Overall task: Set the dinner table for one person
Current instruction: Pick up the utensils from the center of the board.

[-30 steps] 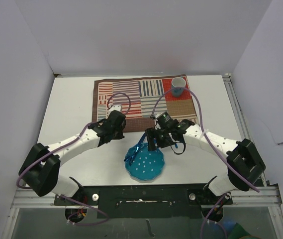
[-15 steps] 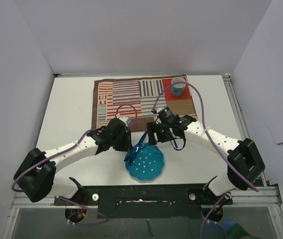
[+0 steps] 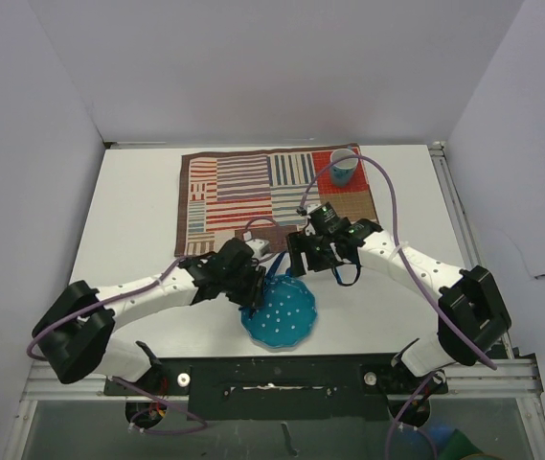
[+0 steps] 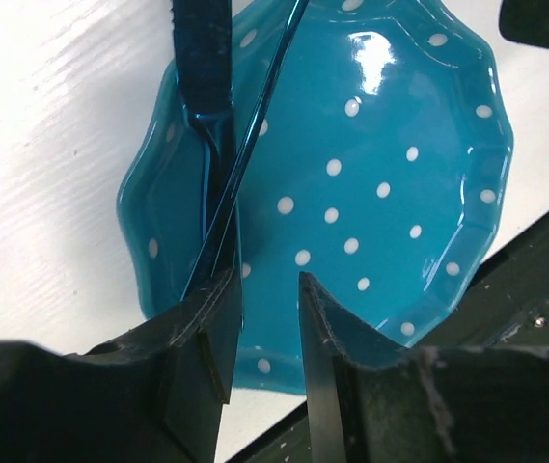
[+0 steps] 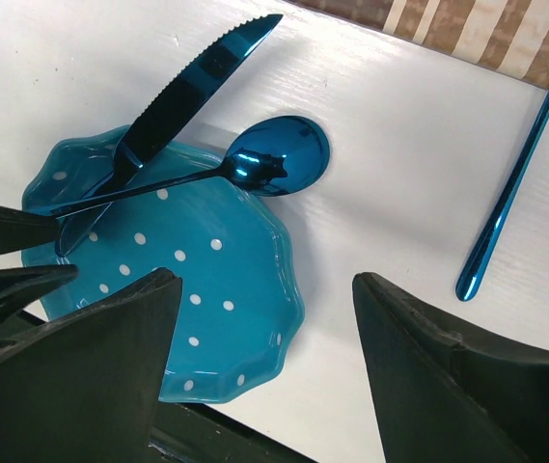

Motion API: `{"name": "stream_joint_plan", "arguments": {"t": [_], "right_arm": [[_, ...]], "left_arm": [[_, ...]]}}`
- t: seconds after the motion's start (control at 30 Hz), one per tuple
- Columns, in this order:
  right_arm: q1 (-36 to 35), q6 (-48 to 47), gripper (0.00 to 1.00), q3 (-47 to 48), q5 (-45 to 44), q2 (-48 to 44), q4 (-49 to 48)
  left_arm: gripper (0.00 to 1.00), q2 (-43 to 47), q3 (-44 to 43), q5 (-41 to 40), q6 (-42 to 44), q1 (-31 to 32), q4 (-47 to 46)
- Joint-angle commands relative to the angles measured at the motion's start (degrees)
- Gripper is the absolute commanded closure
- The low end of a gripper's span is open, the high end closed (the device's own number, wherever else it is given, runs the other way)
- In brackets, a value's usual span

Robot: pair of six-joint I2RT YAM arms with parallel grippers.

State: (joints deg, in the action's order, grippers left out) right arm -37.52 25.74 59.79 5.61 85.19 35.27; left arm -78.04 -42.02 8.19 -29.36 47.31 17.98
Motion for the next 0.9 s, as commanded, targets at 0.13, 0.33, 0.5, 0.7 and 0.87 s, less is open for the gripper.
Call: {"name": "stream_joint_plan", "arguments": {"t": [0.13, 0.33, 0.5, 0.7, 0.87], "right_arm": [[0.5, -1.1, 0.27, 0.6, 1.7, -1.1, -1.7], [1.3, -1.6, 0.26, -1.0, 2.6, -1.8, -2.5], [2.5, -1.9, 0.26, -2.1, 3.2, -2.5, -3.2], [3.1, -2.2, 0.26, -2.8, 3.8, -2.2, -3.9], [3.1, -2.0, 0.26, -3.3, 4.2, -2.1, -4.3]], "left_arm": [[0.68, -9.3, -9.1, -8.4, 5.1, 3.1, 1.4], [0.66, -10.4, -10.9, -11.3, 5.3, 3.9, 1.3], [0.66, -9.8, -13.1, -12.0, 4.3, 5.5, 4.3], [0.67, -9.0, -17.1, -14.1, 3.3, 8.3, 8.7], [0.66, -9.8, -19.1, -19.2, 4.9, 9.0, 9.8]]}}
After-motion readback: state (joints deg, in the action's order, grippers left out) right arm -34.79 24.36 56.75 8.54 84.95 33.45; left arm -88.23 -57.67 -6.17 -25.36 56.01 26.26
